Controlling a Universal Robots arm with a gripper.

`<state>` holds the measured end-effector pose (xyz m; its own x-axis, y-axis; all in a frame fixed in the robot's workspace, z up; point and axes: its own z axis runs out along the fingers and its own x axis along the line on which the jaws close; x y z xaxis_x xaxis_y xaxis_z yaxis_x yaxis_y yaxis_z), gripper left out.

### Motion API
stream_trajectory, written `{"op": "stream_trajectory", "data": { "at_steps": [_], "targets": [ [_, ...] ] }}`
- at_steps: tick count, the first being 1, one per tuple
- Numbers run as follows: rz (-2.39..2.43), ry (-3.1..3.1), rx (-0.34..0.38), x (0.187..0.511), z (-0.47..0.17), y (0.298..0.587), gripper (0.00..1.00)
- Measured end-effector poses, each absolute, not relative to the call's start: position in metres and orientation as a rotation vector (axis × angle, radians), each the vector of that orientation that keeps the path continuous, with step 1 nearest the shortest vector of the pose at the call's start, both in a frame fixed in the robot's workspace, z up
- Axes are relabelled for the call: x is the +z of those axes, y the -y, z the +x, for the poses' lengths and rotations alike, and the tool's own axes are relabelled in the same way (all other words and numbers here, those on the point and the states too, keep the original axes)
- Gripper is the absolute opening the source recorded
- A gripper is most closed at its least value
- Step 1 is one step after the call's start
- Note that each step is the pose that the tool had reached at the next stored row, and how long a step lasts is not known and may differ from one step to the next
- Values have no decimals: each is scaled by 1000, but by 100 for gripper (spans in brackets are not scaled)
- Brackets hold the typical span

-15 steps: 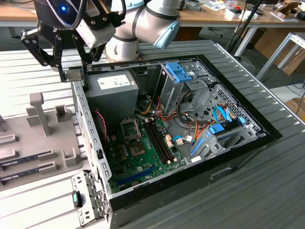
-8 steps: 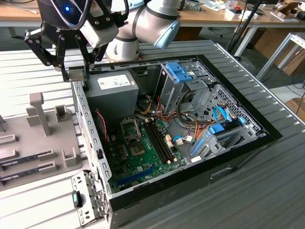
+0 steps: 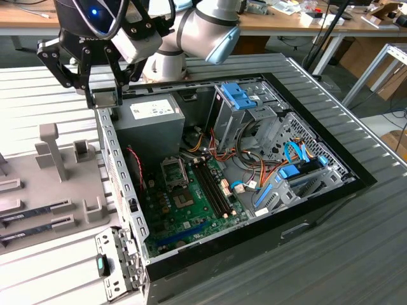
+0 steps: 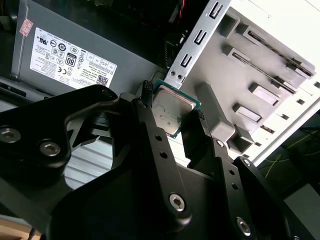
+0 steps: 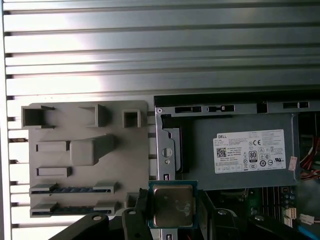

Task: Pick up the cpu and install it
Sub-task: 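Pick up the cpu and move it towards the insertion slot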

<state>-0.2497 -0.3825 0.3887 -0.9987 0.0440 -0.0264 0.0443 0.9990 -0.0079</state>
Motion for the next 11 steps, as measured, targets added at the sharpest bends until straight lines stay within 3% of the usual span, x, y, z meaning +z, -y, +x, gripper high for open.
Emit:
{"op": "stream_trajectory", "data": {
  "at_steps": [11],
  "targets": [
    [69, -3115, -13, 388, -238, 383, 47]
  ]
}}
